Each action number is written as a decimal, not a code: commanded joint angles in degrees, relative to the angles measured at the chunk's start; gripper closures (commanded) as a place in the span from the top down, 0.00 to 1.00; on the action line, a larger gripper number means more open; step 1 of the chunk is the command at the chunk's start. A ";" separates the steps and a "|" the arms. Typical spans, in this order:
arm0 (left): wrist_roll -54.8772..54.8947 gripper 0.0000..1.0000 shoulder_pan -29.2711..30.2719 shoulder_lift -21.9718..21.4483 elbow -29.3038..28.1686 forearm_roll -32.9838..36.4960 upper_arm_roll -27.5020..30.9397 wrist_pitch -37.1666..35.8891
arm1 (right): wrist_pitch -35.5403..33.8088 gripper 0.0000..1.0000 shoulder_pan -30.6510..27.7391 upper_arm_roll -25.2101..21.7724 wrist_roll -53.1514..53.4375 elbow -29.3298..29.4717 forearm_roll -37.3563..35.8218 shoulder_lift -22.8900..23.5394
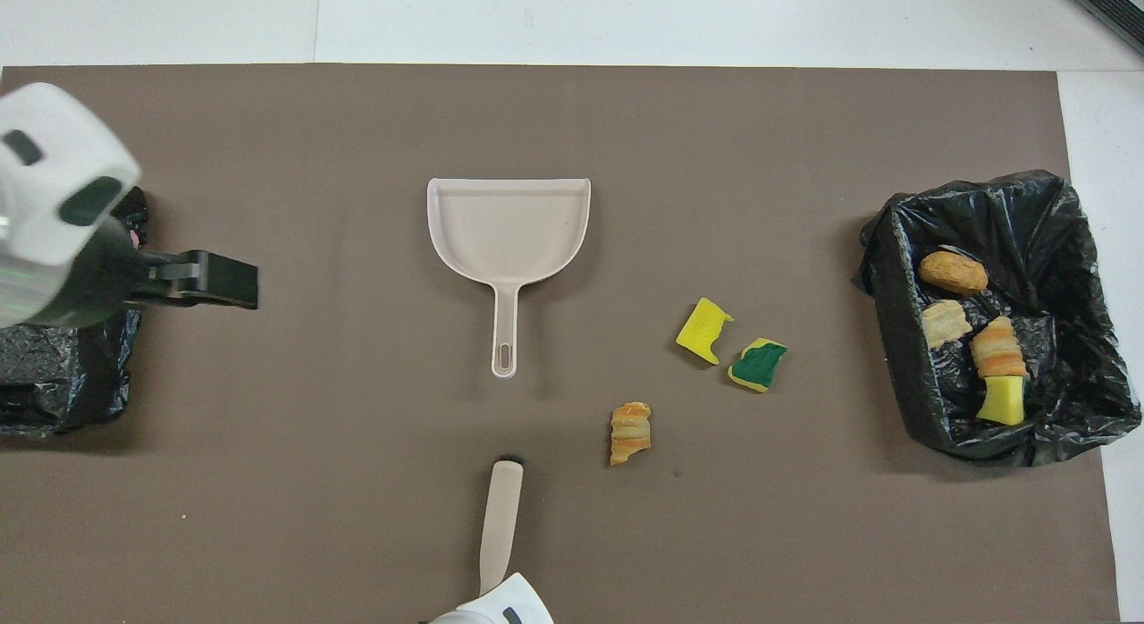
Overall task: Sweep and dump trash in bin
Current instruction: 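Reach the left gripper to the dustpan handle while the right gripper grasps the brush, then lift the dustpan with the left gripper while the right gripper brings the brush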
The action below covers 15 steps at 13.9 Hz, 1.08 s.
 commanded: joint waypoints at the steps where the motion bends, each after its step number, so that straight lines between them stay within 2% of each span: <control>1: -4.85 1.00 -5.19 -1.28 -12.61 -0.13 0.62 13.28 | -7.11 0.00 -0.81 -0.88 1.54 2.84 1.03 -1.81; 3: -6.79 1.00 -7.57 0.03 -17.02 -0.04 0.62 20.07 | -15.02 0.00 -3.96 -0.97 1.54 6.71 -0.55 -2.34; 6: -10.13 1.00 -12.05 6.52 -17.57 0.31 0.62 25.87 | -21.88 0.00 -9.06 -0.89 -0.29 5.68 -8.52 -6.64; 9: -13.83 1.00 -15.75 14.52 -17.66 0.40 0.71 34.57 | -29.72 0.00 -18.54 -0.88 -12.04 4.54 -12.94 -12.52; 11: -13.83 1.00 -16.63 17.34 -17.57 0.40 0.71 37.75 | -33.32 0.00 -26.00 -0.89 -21.43 4.52 -16.45 -15.87; 13: -13.83 1.00 -16.90 18.75 -17.57 0.40 0.71 39.69 | -33.69 0.00 -33.91 -0.89 -30.84 4.09 -16.82 -17.46; 15: -13.83 1.00 -17.08 20.25 -17.31 0.49 0.71 41.71 | -31.16 0.00 -40.78 -0.80 -36.92 2.34 -17.95 -17.46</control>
